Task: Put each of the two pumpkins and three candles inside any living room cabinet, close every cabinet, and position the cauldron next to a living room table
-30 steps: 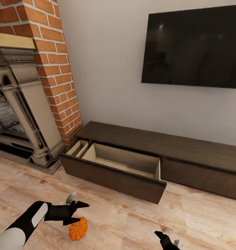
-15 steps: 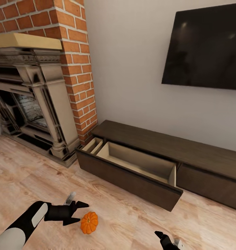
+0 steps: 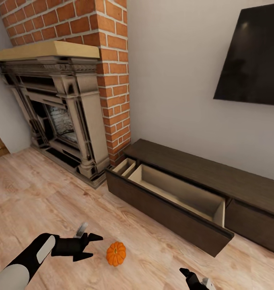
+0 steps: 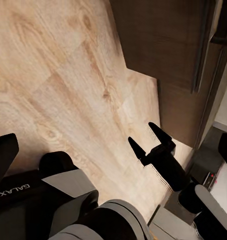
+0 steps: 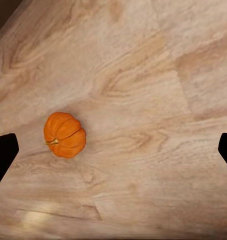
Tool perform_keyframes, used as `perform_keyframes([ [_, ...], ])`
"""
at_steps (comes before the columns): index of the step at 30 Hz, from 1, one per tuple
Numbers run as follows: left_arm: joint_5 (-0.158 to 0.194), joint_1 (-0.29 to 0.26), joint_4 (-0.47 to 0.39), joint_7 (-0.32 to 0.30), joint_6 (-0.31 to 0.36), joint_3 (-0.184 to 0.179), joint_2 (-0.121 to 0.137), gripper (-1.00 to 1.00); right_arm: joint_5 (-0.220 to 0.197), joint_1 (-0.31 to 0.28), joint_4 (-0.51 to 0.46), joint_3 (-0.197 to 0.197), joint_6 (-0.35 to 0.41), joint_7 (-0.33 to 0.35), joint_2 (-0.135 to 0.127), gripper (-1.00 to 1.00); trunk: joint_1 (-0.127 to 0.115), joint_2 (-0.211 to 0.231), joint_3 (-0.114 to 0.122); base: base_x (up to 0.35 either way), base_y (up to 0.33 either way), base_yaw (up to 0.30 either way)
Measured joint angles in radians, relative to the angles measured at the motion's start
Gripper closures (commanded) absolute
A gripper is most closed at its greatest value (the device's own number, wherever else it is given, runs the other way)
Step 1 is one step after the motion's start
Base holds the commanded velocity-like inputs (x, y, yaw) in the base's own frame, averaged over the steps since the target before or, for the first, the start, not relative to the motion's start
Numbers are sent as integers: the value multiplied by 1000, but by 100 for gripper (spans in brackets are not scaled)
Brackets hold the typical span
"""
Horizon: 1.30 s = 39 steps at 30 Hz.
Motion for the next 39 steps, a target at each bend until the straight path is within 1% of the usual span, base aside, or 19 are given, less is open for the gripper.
perform_keyframes([
  [19, 0, 0, 0, -1, 0, 0, 2, -100, -1, 0, 0, 1, -9, 7, -1, -100, 0, 0, 0, 0, 0, 282],
  [27, -1, 0, 0, -1, 0, -1, 2, -100, -1, 0, 0, 1, -15, 11, -2, -100, 0, 0, 0, 34, 0, 8],
  [32, 0, 0, 0, -1, 0, 0, 5, -100, 0, 0, 0, 1, -18, 11, -2, -100, 0, 0, 0, 254, 54, 0],
  [39, 1, 0, 0, -1, 0, 1, 5, -100, 0, 0, 0, 1, -18, 11, 0, -100, 0, 0, 0, 261, 214, 0],
])
